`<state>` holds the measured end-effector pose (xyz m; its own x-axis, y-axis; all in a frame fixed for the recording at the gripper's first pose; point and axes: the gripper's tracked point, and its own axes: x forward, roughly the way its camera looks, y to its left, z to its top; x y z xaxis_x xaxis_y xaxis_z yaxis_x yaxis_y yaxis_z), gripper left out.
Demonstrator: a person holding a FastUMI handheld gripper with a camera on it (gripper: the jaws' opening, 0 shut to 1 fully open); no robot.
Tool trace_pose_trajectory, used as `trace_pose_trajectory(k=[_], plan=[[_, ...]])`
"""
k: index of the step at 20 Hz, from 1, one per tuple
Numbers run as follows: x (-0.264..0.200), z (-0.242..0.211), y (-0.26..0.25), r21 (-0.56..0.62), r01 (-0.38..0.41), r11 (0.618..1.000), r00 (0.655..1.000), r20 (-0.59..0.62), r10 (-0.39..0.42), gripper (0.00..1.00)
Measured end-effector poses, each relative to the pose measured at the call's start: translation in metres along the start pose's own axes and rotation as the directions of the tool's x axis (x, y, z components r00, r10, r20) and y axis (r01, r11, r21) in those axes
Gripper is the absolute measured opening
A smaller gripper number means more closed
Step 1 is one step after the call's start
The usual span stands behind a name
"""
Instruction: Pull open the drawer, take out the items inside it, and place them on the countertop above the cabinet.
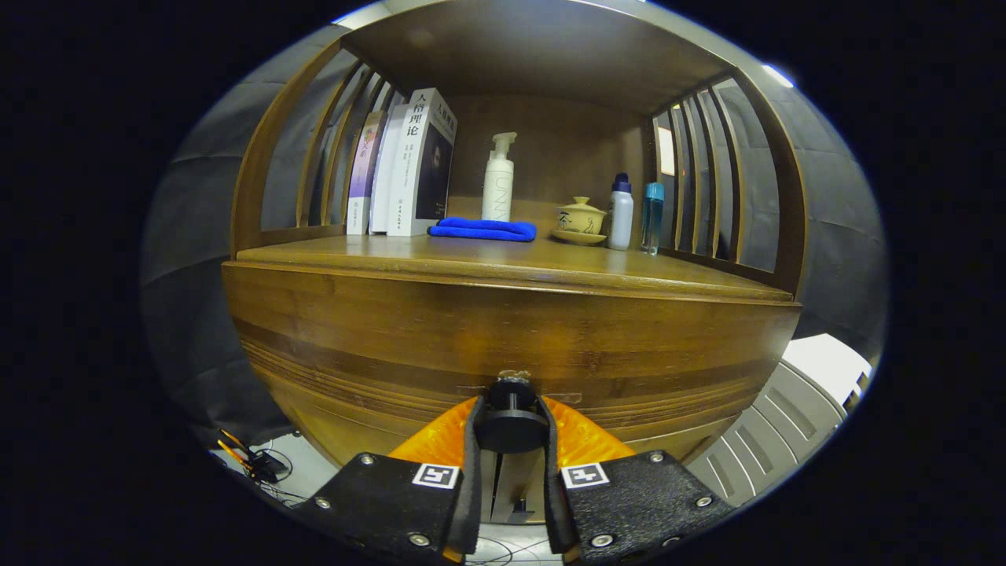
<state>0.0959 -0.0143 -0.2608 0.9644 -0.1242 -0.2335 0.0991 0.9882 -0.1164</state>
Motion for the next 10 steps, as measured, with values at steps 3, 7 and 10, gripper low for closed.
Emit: trace_pose_trajectory(k=[3,7,10], plan=[[-0.0004,-0.0016,-0.0008,0.002,0.017,1.0,1.0,0.002,-0.017,0.28],[-0.0015,-0.002,-0.0007,0.026,0.015,1.0,1.0,0.002,-0.015,0.28],[-0.0089,-0.0039,-0.0018,0.003,0.038,0.999,0.999,0.011,-0.038,0.28]])
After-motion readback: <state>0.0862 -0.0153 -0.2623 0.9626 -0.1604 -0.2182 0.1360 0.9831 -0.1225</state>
